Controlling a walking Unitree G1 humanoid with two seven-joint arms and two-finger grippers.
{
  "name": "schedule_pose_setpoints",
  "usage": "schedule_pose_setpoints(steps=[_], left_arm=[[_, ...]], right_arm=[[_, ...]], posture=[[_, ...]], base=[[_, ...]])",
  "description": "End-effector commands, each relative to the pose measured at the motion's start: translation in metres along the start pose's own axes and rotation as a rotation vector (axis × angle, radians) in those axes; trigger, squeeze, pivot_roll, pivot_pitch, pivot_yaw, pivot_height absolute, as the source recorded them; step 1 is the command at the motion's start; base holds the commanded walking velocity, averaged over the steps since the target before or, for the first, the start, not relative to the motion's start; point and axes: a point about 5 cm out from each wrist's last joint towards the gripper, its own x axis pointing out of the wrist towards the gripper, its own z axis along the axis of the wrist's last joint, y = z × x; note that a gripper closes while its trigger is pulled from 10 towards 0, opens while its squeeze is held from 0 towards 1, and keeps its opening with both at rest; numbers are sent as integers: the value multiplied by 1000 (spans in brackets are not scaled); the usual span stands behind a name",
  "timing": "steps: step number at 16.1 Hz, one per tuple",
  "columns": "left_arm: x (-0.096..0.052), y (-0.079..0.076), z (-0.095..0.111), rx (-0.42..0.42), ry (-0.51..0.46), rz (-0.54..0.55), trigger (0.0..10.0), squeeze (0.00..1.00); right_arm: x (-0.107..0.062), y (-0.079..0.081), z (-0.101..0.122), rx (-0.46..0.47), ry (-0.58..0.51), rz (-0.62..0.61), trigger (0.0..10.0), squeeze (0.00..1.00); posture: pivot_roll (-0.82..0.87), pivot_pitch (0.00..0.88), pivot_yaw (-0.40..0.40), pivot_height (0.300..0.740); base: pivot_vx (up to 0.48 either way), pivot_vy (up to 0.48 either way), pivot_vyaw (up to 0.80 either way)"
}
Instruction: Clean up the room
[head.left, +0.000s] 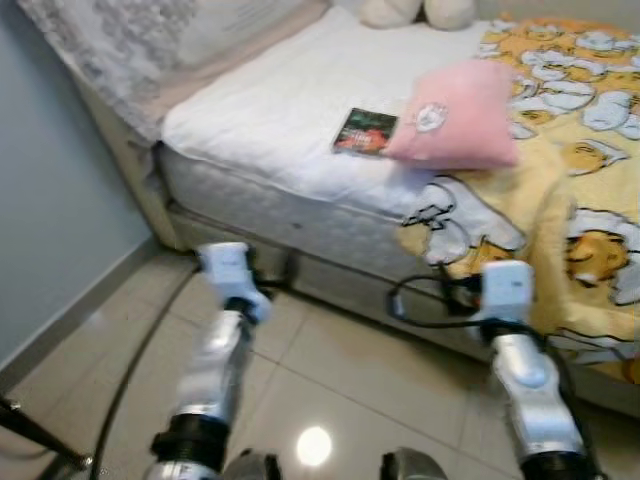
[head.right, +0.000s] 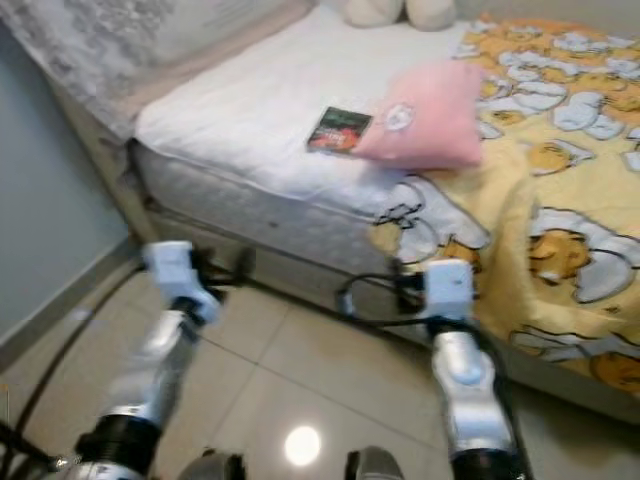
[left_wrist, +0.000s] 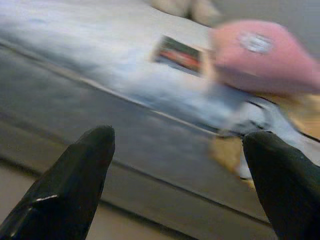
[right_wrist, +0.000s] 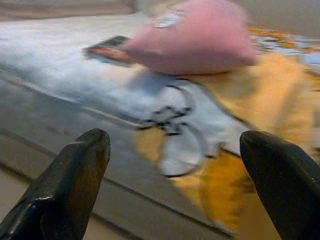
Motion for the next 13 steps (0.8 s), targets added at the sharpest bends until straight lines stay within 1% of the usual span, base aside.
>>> schedule_pose_setpoints(steps=[1, 2, 3, 4, 6, 7, 8, 9, 11, 12, 13], left_arm=[[-1, 10, 5, 29, -18, 30, 10000, 0], [-1, 6, 6, 55, -27, 8, 10000, 0], [-1, -4, 6, 111, -31, -49, 10000, 0], [-1, -7, 5, 98, -35, -58, 10000, 0], [-1, -8, 4, 99, -35, -66, 10000, 0], [-2, -9, 4, 110, -33, -80, 10000, 0], [-2, -9, 4, 110, -36, -90, 10000, 0], [-1, -10, 4, 110, -37, -95, 10000, 0], [1, -11, 4, 105, -36, -107, 10000, 0], [2, -11, 5, 96, -41, -110, 10000, 0], [3, -11, 6, 88, -47, -103, 10000, 0]], right_arm=[[7, 11, 7, 0, -20, 38, 10000, 0], [7, 12, 9, -5, -29, 44, 10000, 0], [9, 19, 9, -23, -21, 75, 10000, 0], [10, 24, 8, 8, -15, 83, 10000, 0], [9, 24, 7, 21, -10, 84, 10000, 0], [8, 22, 4, 15, 1, 74, 10000, 0], [5, 16, -2, 3, 30, 43, 10000, 0], [5, 14, -5, 11, 46, 37, 10000, 0], [5, 14, -4, 1, 38, 38, 10000, 0], [5, 15, 2, -27, -13, 37, 10000, 0], [7, 20, 5, -62, -23, 59, 10000, 0]], posture=[[-134, 0, 22, 676], [-131, 0, 20, 676], [-122, 0, 19, 676], [-119, 0, 20, 676], [-117, 0, 21, 676], [-116, 0, 21, 676], [-117, 0, 21, 676], [-121, 0, 23, 676], [-127, 0, 28, 676], [-134, 0, 33, 676], [-141, 0, 39, 676]], base=[[0, 0, 0], [0, 0, 0], [277, -386, 0], [281, -386, -800], [308, -366, -781], [311, -360, -781], [311, -360, -788], [311, -360, -788], [315, -358, -788], [315, -360, -763], [345, 0, 0]])
